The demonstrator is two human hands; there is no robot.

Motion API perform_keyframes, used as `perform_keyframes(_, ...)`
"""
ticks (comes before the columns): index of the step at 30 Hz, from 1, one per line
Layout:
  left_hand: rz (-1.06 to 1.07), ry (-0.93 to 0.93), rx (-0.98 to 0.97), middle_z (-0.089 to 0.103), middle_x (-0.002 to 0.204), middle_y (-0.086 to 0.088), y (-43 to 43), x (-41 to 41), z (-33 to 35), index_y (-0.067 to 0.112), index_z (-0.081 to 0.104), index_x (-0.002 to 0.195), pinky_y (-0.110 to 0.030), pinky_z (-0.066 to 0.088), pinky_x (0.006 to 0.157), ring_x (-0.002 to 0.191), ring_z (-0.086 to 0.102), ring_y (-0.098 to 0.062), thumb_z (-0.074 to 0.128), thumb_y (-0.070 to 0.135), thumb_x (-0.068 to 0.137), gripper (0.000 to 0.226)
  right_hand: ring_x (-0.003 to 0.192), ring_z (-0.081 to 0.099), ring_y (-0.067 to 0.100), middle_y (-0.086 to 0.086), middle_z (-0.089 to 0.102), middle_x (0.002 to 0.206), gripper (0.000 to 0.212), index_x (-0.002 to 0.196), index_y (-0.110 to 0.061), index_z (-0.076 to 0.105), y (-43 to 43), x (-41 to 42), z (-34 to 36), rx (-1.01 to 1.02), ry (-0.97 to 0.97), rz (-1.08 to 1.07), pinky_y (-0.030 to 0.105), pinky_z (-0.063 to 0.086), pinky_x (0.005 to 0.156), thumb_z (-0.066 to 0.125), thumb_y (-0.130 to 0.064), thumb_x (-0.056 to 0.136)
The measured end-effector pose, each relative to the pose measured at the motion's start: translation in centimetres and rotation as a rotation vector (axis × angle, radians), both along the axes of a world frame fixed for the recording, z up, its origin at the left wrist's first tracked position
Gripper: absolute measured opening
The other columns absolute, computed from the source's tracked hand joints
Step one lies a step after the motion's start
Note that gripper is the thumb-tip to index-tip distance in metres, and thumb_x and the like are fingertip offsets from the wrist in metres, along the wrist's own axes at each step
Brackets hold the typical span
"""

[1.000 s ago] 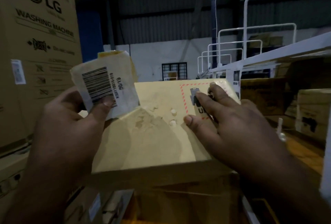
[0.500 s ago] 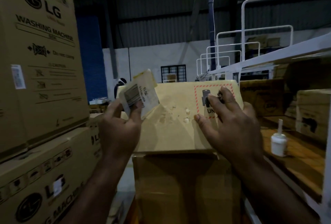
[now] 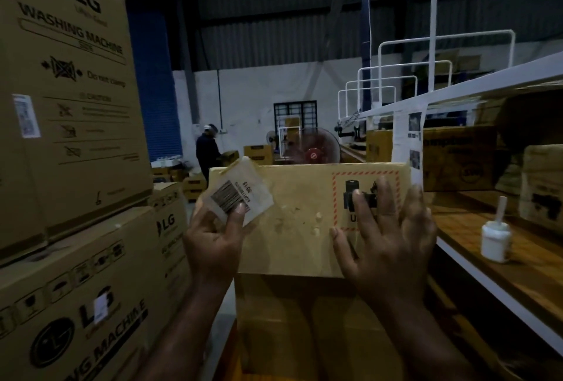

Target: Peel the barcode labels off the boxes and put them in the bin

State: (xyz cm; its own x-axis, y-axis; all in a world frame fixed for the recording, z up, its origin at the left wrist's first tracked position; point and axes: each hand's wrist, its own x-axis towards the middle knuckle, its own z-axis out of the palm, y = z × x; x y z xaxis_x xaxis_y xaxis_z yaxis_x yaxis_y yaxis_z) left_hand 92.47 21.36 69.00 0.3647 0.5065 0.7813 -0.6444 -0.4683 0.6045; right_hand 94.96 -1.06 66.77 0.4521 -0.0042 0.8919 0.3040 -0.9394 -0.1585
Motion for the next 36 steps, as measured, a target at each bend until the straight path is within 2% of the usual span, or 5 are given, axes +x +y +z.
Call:
perform_keyframes(7,-0.041,0.12,-0.022,0.06,0.128,-0.02,0.9,0.5,-3.2,0.029,0.071,0.1,-0.012,0.055,0.081,0.121,0.059,-0.032,0.079,0.038,0.077,0.026,0.149,0.016,0.039,0.018,0.027,0.159,0.066,0.136,-0.009,0.054,1.3,1.4,-4.1,0.077,-0.039,0.016,0.069,0.016,0.112,0.05,-0.048,0.083)
perform_keyframes(11,0.025,0.268,0.034,0.054,0.139,-0.017,0.9,1.7,-4.9,0.005,0.073,0.112,0.003,0.045,0.076,0.127,0.054,-0.025,0.073,0.014,0.085,0.028,0.147,0.022,0.039,0.02,0.031,0.156,0.059,0.129,-0.01,0.058,1.4,1.8,-5.3,0.11,-0.018,-0.009,0.066,0.018,0.113,0.052,-0.047,0.083)
perform_keyframes(16,0.065,0.305,0.086,0.062,0.128,-0.012,1.7,2.5,-4.8,0.014,0.072,0.115,-0.04,0.056,0.091,0.126,0.055,-0.027,0.072,0.023,0.087,0.03,0.133,0.038,0.04,0.017,0.043,0.142,0.049,0.127,-0.018,0.059,2.5,1.2,-5.3,0.122,0.005,-0.072,0.062,0.029,0.102,0.065,-0.04,0.083)
perform_keyframes(27,0.011,0.495,0.243,0.069,0.107,0.004,4.2,1.4,-3.8,0.03,0.071,0.115,-0.041,0.059,0.079,0.102,0.064,-0.014,0.052,0.063,0.074,0.056,0.097,0.056,0.016,-0.005,0.054,0.108,0.033,0.118,-0.024,0.059,6.7,-0.1,-4.4,0.354,0.099,0.309,0.048,0.056,0.072,0.057,-0.039,0.089)
perform_keyframes(36,-0.259,0.563,0.15,0.073,0.111,0.011,7.2,-1.4,-3.9,0.027,0.068,0.119,-0.038,0.059,0.085,0.103,0.067,-0.005,0.064,0.029,0.093,0.026,0.094,0.059,0.004,-0.013,0.057,0.103,0.024,0.114,-0.023,0.063,11.3,-1.8,-4.2,0.451,0.075,0.555,0.028,0.057,0.062,0.06,-0.032,0.093)
